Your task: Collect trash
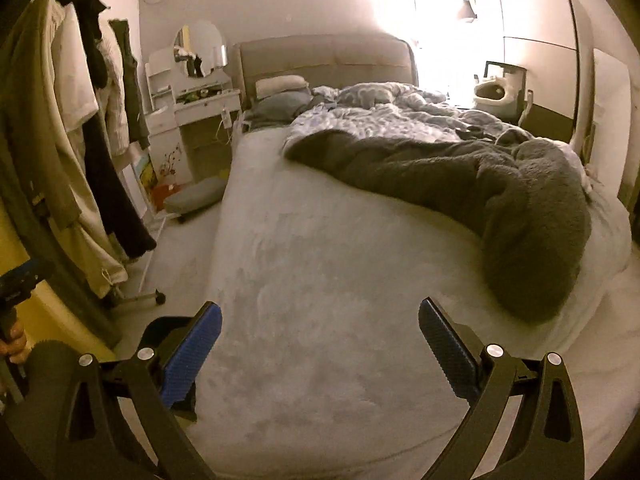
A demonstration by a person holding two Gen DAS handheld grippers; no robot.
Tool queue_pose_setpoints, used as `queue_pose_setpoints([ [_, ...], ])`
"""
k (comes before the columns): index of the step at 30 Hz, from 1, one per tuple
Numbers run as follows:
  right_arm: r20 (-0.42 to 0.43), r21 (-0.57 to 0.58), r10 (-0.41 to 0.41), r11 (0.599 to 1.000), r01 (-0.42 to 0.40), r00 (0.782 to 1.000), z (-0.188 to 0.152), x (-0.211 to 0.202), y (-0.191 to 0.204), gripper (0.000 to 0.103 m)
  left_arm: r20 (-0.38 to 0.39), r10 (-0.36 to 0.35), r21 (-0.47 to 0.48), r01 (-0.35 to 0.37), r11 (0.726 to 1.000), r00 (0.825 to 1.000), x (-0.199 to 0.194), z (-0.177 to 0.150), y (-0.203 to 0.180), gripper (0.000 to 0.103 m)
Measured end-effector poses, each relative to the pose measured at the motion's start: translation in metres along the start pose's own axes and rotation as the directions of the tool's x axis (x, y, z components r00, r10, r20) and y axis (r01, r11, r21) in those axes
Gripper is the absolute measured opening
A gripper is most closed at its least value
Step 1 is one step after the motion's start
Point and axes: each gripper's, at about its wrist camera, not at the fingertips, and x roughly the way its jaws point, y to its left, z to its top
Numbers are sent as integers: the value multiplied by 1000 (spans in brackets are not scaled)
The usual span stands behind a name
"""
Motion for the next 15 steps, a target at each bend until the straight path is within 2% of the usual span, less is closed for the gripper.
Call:
queue_pose_setpoints([
  [5, -31, -16, 16, 1000, -16, 999, -3, 8, 3, 100, -10, 7, 39, -7, 999, 1000, 3, -2, -11, 100],
  [15, -48, -23, 12, 1000, -13, 999, -5, 12, 2, 100, -31, 10, 44, -9, 999, 999, 10, -2, -14, 100],
])
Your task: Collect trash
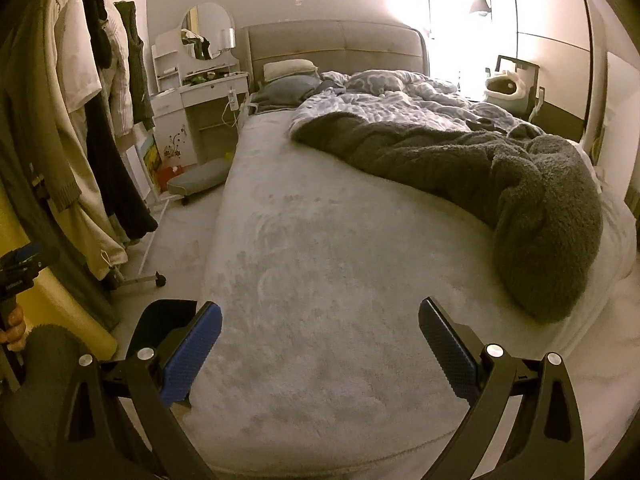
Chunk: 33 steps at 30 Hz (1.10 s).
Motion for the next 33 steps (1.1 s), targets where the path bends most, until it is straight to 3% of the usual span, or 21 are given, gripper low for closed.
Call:
queue_pose_setpoints([
  [33, -1, 13, 5, 1000, -5, 1000, -2, 0, -2, 100, -3, -2, 2, 2, 1000, 1000, 2, 0, 1, 100],
])
